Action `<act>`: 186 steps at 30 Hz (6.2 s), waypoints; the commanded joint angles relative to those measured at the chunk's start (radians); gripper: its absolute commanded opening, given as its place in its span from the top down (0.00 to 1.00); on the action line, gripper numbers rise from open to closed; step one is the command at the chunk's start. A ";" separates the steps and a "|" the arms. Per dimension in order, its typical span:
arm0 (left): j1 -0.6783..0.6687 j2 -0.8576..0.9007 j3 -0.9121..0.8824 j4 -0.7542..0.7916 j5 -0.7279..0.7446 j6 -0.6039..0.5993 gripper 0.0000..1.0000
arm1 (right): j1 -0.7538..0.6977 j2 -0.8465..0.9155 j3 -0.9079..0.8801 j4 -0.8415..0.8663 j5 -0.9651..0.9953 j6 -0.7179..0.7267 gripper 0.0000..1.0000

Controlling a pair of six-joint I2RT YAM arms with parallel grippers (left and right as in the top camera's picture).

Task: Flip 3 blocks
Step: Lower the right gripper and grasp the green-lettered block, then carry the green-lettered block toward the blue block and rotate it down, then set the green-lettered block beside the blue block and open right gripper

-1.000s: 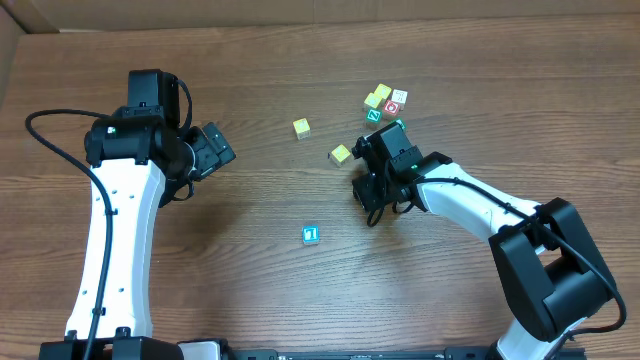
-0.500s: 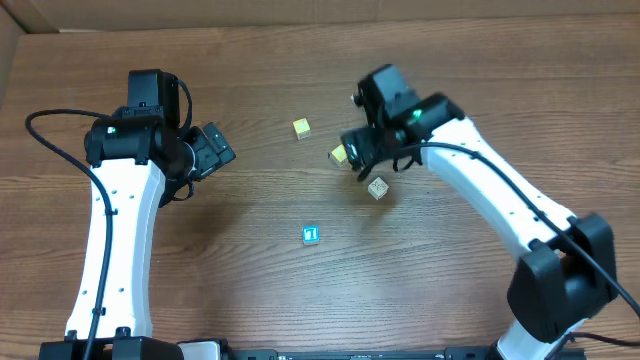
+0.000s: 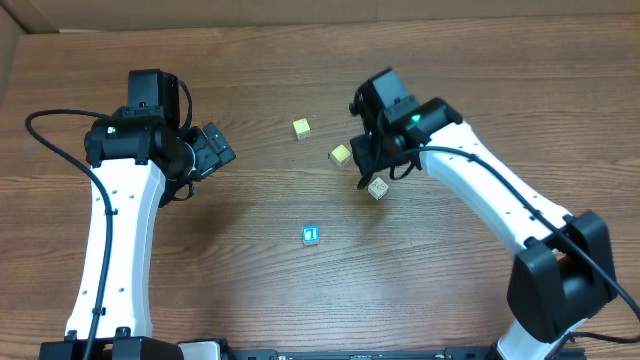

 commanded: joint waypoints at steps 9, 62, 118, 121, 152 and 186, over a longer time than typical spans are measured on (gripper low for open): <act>0.002 0.007 0.006 0.001 -0.003 0.004 0.01 | 0.006 0.024 -0.293 0.293 0.055 -0.005 0.28; 0.002 0.007 0.006 0.001 -0.002 0.004 0.00 | 0.198 0.023 -0.320 0.165 -0.201 0.433 0.46; 0.002 0.007 0.006 0.002 -0.002 0.004 0.01 | 0.138 0.023 -0.323 0.007 -0.167 0.613 0.96; 0.002 0.007 0.006 0.002 -0.002 0.004 0.01 | 0.142 0.023 -0.323 0.027 -0.187 0.639 0.96; 0.002 0.007 0.006 0.002 -0.002 0.004 0.01 | 0.195 0.023 -0.323 0.101 -0.185 0.747 0.96; 0.002 0.007 0.006 0.002 -0.002 0.004 0.01 | 0.200 0.023 -0.324 0.132 -0.186 0.771 0.96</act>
